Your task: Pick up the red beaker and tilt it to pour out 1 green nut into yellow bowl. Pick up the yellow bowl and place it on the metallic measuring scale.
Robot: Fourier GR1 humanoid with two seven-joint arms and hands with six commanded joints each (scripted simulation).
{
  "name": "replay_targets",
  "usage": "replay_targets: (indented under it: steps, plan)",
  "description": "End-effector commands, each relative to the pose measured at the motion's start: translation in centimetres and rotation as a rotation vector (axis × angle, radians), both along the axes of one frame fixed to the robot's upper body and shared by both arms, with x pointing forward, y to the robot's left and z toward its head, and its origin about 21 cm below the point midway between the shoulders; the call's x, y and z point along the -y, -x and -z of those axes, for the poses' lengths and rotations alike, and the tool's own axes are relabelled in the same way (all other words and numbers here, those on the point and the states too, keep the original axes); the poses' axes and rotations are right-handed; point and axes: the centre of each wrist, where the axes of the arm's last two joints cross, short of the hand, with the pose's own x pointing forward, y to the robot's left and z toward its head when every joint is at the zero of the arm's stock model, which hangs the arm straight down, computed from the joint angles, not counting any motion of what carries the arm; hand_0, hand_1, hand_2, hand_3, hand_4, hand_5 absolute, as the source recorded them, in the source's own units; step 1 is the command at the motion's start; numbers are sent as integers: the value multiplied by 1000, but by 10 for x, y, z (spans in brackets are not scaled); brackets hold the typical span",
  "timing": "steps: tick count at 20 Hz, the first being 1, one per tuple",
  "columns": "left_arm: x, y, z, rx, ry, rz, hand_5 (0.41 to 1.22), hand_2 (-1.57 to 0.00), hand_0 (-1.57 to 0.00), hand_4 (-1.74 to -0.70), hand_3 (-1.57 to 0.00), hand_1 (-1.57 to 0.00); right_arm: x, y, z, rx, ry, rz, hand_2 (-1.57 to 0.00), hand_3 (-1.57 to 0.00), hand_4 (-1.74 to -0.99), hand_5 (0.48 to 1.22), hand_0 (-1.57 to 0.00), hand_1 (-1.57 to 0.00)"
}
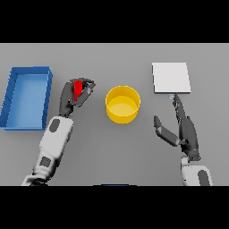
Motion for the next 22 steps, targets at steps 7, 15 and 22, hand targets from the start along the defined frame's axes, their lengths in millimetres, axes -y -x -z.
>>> replay_targets:
  steps: [7,15,22]
  plan:
    - [-5,-10,-29,72,-71,10,1126,-1528,-1527,-1718,-1509,-1529,-1,0,3,31,57,2,1,1,-1127,659,1,1]
    - [-2,-19,-84,136,-542,199,1127,-1560,-1559,-1735,-1555,-1560,0,-1,1,44,60,2,1,1,-1092,667,1,1]
    - [22,-20,-112,158,-882,307,1153,-1566,-1566,-1739,-1564,-1566,3,3,0,43,66,-18,1,1,-1069,685,1,1]
